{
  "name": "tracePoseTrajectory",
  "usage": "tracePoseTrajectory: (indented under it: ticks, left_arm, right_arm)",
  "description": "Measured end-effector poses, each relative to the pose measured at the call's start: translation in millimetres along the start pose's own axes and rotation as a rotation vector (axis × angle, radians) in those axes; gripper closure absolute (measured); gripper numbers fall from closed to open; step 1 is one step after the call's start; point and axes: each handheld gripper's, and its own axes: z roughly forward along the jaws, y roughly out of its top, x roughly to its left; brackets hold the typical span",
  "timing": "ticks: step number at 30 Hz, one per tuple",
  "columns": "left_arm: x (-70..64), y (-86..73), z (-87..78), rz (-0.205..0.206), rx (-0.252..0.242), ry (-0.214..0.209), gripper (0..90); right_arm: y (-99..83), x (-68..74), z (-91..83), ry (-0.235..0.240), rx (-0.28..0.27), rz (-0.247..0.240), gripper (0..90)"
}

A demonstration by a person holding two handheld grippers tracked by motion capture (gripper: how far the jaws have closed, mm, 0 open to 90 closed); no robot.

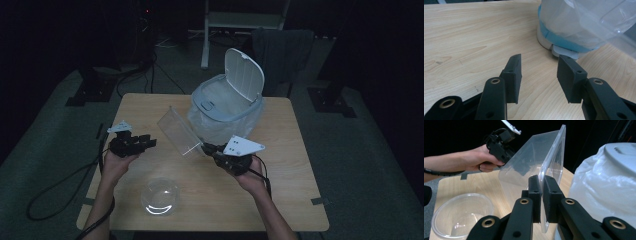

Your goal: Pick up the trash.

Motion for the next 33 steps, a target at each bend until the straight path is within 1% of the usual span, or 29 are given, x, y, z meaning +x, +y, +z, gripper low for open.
tracePoseTrajectory:
  ticks: [6, 14, 20, 29, 33]
  left_arm:
    - [-0.4, 0.0, 0.0, -0.002, 0.001, -0.003, 55.6]
    - [-2.0, -0.4, 0.8, 0.006, 0.000, -0.006, 55.6]
    - [-2.3, -0.1, 1.3, 0.011, -0.001, -0.007, 55.6]
    - [-2.4, -0.3, 0.7, 0.008, -0.002, -0.007, 55.6]
    - [-3.0, -0.5, 1.3, 0.006, -0.002, -0.008, 55.6]
  right_arm:
    - [7.4, -2.9, -2.2, 0.003, -0.011, 0.001, 85.1]
    - [19.0, -9.2, -8.1, 0.000, -0.035, 0.013, 85.1]
    - [26.3, -12.5, -12.7, 0.000, -0.052, 0.014, 85.1]
    - [36.6, -14.7, -18.0, -0.008, -0.058, 0.005, 85.1]
    - [40.5, -17.5, -20.5, -0.009, -0.067, 0.011, 85.1]
